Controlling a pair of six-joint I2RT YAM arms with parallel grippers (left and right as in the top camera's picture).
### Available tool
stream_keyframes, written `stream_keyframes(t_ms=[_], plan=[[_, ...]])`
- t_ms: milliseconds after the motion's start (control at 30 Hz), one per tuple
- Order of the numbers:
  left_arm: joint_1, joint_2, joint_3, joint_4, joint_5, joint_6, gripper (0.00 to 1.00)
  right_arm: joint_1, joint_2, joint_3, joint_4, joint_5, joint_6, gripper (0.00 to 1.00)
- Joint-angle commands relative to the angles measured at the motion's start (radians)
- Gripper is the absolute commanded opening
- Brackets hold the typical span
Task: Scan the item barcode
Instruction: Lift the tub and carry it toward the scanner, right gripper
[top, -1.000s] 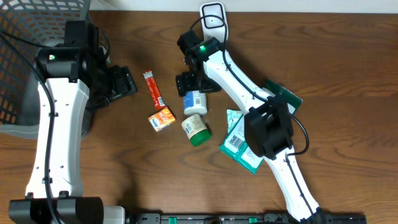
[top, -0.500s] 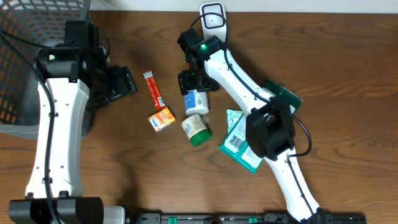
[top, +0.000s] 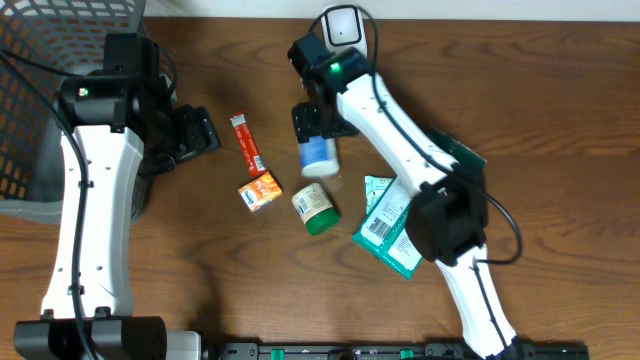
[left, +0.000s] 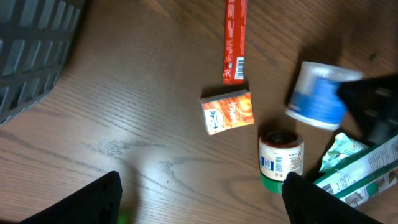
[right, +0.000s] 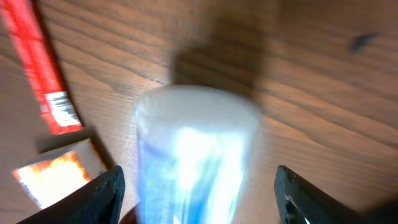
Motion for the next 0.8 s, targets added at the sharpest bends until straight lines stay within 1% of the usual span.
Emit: stream_keyframes(t_ms=[0,133,167,200,267,300,333,467,600,700,767], plan=[[0.0,-0.017,0.011,-0.003,-0.006,0.01,0.83,0.021,-0.07,0.015,-0.013,0.124,0.002,0.72],[0.0,-0.017,0.011,-0.003,-0.006,0.01,0.84,0.037,-0.069,0.001,-0.025,0.187,0.002,0.72],[0.0,-0.017,0.011,-0.003,-0.006,0.01,0.84,0.038,-0.069,-0.007,-0.025,0.19,0.002,0.75],[0.0,-0.017,0.011,-0.003,-0.006,0.01,0.84,0.039,-0.069,-0.013,-0.024,0.195,0.002,0.83],[0.0,-0.017,0.011,-0.003,-0.006,0.01,0.84,0.037,-0.064,-0.018,-0.012,0.204,0.002,0.91],[0.0,-0.017,0.011,-0.003,-0.006,0.01,0.83,0.031,-0.059,-0.018,-0.002,0.204,0.003,0.98],[0.0,-0.017,0.011,-0.003,-0.006,0.01,0.84,0.023,-0.056,-0.018,0.005,0.204,0.003,0.99],[0.0,-0.017,0.011,-0.003,-0.006,0.01,0.84,-0.049,-0.043,-0.018,0.017,0.22,0.01,0.99],[0.0,-0.017,0.011,-0.003,-0.006,0.01,0.83,-0.158,-0.038,-0.025,0.013,0.172,0.009,0.99],[0.0,-0.017,0.011,-0.003,-0.006,0.01,0.83,-0.245,-0.027,-0.093,0.027,0.098,0.008,0.99],[0.0,-0.017,0.011,-0.003,-0.006,0.01,0.84,-0.285,-0.027,-0.167,0.079,0.024,-0.042,0.99]])
